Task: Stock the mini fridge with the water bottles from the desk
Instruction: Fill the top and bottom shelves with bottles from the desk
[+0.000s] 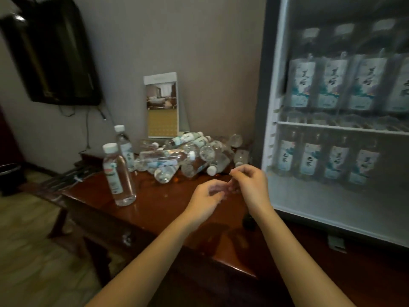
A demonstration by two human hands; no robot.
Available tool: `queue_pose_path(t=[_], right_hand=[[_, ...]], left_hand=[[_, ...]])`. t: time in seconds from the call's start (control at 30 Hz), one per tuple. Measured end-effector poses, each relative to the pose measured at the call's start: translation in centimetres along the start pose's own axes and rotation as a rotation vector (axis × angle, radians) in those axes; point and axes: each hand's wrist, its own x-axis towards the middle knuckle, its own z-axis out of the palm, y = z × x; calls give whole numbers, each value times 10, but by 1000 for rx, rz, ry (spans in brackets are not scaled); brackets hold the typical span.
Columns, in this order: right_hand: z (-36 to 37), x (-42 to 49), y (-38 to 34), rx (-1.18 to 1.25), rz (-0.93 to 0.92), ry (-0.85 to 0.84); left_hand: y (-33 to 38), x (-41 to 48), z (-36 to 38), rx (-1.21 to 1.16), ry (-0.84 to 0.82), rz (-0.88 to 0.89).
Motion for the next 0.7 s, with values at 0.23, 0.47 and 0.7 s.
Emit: queue_pose_path(t=[0.23,0.47,0.7], right_hand=[[106,-4,17,-67,78,-225],[204,0,31,-207,107,-495],[243,-8,32,19,121,-597]], left_hand=[[-24,-22,-109,29,736,-12],[-56,-24,-204,129,959,-253],[-77,-20,-219,94,555,-337]])
